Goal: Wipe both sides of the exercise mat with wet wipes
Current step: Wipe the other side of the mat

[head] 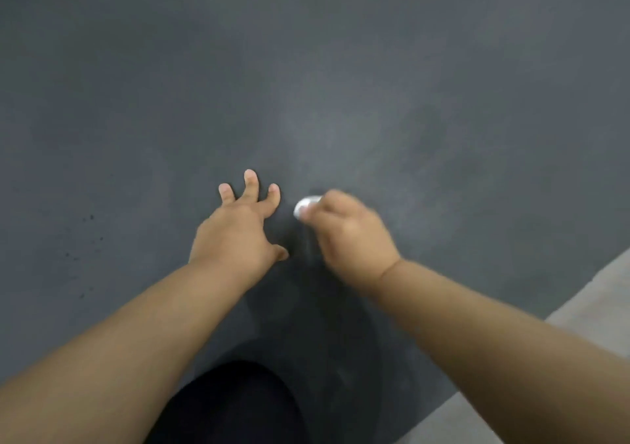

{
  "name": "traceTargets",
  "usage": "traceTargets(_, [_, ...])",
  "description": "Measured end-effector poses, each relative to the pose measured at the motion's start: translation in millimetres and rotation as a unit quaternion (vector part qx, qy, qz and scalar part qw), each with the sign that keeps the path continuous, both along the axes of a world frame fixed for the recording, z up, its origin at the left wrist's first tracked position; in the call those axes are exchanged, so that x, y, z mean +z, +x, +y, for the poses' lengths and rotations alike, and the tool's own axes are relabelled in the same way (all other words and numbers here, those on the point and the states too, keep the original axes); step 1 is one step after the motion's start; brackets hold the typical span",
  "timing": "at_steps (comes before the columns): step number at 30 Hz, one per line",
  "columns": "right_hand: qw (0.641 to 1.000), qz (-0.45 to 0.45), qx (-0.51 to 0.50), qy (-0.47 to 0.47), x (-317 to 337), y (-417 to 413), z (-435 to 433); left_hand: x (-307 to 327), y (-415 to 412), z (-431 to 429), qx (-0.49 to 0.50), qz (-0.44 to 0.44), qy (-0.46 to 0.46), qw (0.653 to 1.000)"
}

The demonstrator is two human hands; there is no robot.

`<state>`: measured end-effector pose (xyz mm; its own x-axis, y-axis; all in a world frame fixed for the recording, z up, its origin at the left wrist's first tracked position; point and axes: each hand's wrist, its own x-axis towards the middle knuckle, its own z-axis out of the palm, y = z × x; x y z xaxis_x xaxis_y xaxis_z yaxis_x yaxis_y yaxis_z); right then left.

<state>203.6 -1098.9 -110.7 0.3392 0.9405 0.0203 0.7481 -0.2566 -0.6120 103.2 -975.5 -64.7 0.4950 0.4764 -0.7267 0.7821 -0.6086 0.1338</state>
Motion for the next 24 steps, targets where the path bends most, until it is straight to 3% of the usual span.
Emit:
traceTargets(2, [0.995, 0.005, 0.094, -0.021, 4, -5, 5, 12, 1, 27, 0.015, -0.048, 0.038, 0.998])
traceTargets(3, [0.997, 0.008, 0.077, -0.024, 4, 7, 11, 15, 2, 44, 0.021, -0.079, 0.069, 0.994])
traceTargets(6, [0.990, -0.066, -0.124, 0.003, 5, 68, 33, 8, 10, 85, 0.013, -0.053, 0.093, 0.994])
traceTargets(8, [0.958, -0.078, -0.274, -0.042, 7, 107, 45, -3, 13, 93, 0.012, -0.005, 0.060, 0.998])
traceTargets(10, [0.930, -0.069, -0.355, -0.066, 4, 117, 55, -13, 15, 95, 0.003, -0.003, 0.059, 0.998])
traceTargets(12, [0.943, -0.073, -0.323, -0.028, 2, 92, 63, -15, 12, 95, -0.006, -0.006, 0.063, 0.998])
traceTargets(14, [0.975, -0.057, -0.215, 0.022, 1, 49, 70, -17, 13, 98, -0.015, -0.005, 0.058, 0.998])
traceTargets(17, [0.999, -0.011, -0.034, 0.018, 2, 10, 78, -18, 15, 98, -0.015, 0.004, 0.041, 0.999])
traceTargets(19, [1.000, -0.020, -0.003, -0.003, 5, 28, 85, -17, 17, 98, -0.017, 0.009, 0.030, 0.999])
traceTargets(21, [0.993, -0.063, -0.092, -0.021, 6, 63, 90, -17, 18, 99, -0.019, 0.017, 0.019, 1.000])
traceTargets(24, [0.946, -0.079, -0.306, -0.070, 11, 115, 101, -17, 19, 99, -0.020, 0.023, 0.010, 0.999])
